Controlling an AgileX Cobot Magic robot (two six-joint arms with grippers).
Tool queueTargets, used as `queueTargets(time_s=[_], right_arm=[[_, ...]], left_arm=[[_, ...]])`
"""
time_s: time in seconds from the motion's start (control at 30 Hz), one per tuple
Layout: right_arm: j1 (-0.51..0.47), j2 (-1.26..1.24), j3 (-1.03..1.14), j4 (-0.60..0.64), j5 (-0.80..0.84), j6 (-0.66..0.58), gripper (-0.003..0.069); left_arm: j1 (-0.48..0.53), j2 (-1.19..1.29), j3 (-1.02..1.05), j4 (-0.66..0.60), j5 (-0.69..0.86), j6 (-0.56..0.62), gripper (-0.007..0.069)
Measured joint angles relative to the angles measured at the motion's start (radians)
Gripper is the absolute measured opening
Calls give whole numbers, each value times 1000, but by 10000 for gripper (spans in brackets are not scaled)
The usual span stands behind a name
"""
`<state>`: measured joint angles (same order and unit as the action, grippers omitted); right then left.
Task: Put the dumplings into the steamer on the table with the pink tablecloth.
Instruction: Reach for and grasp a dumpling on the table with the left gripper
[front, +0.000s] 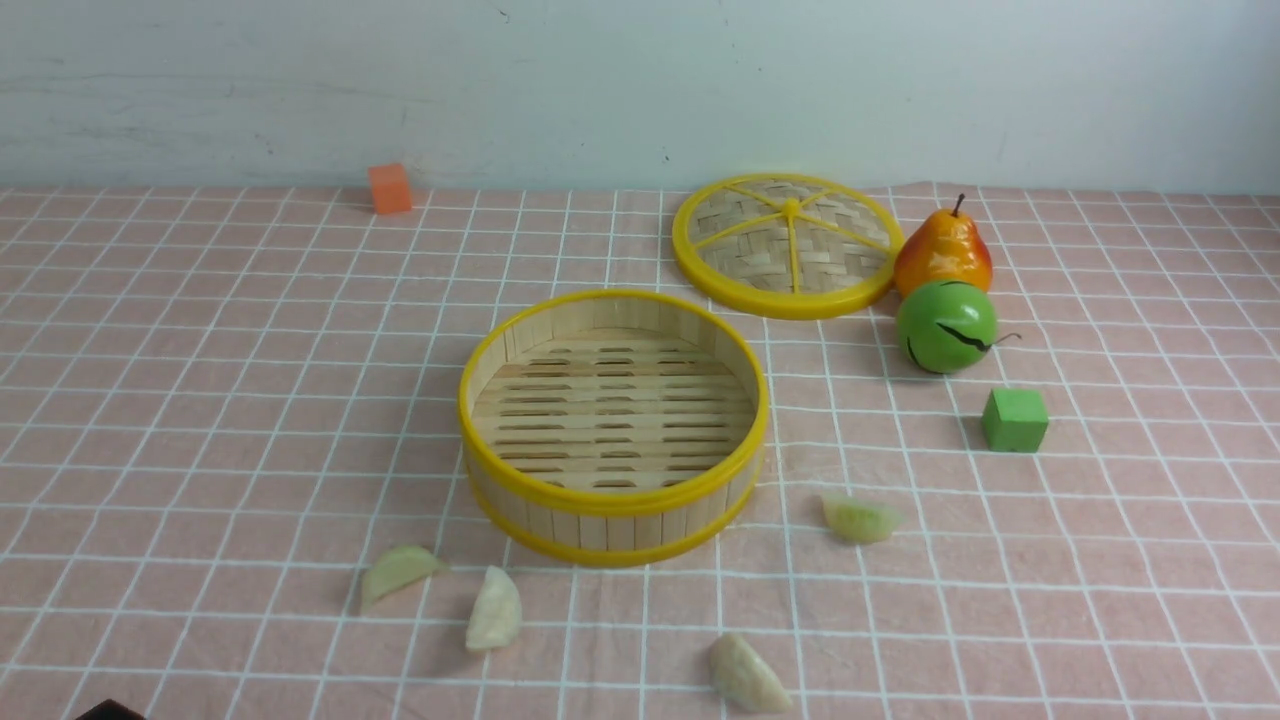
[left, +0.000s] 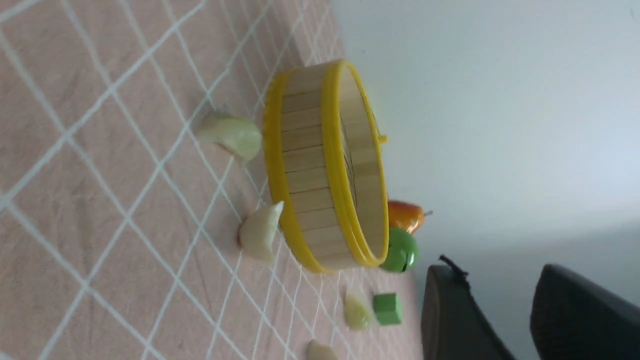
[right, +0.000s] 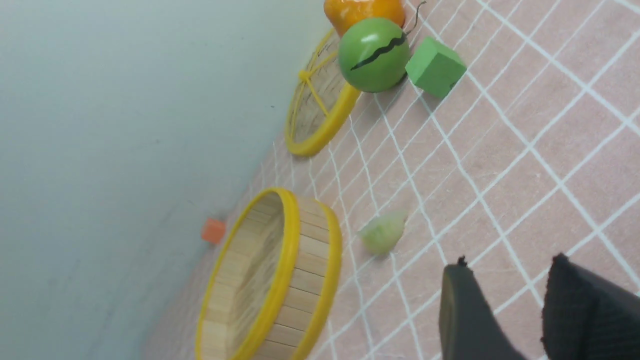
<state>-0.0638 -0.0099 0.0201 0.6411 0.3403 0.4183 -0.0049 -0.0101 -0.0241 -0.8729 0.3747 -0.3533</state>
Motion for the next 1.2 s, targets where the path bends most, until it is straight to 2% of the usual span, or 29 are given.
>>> queueTargets(time_s=[0.07,0.1,0.13,0.17,0.2,0.3,0.33,0.4,0.43,0.5,0.53,0.57,0.67,0.8,0.83,0.93,0.97,1.0,1.07,1.17,1.2], right_arm=[[0,0,-25,-9,27,-102,238],[0,0,-29,-11,29,-102,238],[0,19,-72,-25,39,-190,217],[0,34,-87,-31,39,-224,198],[0,61,-111,-41,32,-252,171],[0,223,-180,-58,-27,-340,27],[0,290,-210,-59,-46,-360,3],[0,375,-256,-60,-56,-397,-16],[0,501,-345,-65,-34,-474,-19],[0,568,-401,-68,4,-540,-19],[0,683,-508,-70,120,-638,-19],[3,731,-555,-71,181,-683,-19],[37,867,-688,-71,363,-778,-15],[186,1017,-837,-116,565,-819,-8],[197,1028,-848,-127,580,-819,-8],[412,1101,-897,-237,671,-780,-6],[412,1103,-897,-243,679,-775,-6],[518,1121,-901,-299,712,-739,-5],[565,1127,-901,-325,725,-718,-5],[685,1129,-901,-382,733,-686,-3],[689,1129,-901,-384,734,-685,-3]], left_arm=[[0,0,-56,1,62,114,230],[0,0,-62,3,62,123,229],[0,12,-116,25,127,175,197],[0,25,-135,39,143,185,182],[0,52,-160,64,163,195,150],[0,221,-269,204,241,212,27],[0,272,-301,240,270,218,-8],[0,349,-355,292,324,234,-14],[0,466,-444,364,429,270,-14],[0,542,-504,409,510,301,-14],[0,637,-583,461,618,345,-14],[-1,682,-629,487,675,367,-14],[-32,803,-731,528,756,406,-14],[-147,953,-844,598,787,445,-14],[-160,968,-849,603,788,445,-14],[-268,1105,-930,714,785,436,-14],[-273,1113,-934,721,784,436,-14],[-310,1185,-974,776,767,404,-14],[-325,1226,-998,806,751,389,-11],[-356,1388,-1077,873,703,374,77],[-357,1397,-1081,879,701,375,77]])
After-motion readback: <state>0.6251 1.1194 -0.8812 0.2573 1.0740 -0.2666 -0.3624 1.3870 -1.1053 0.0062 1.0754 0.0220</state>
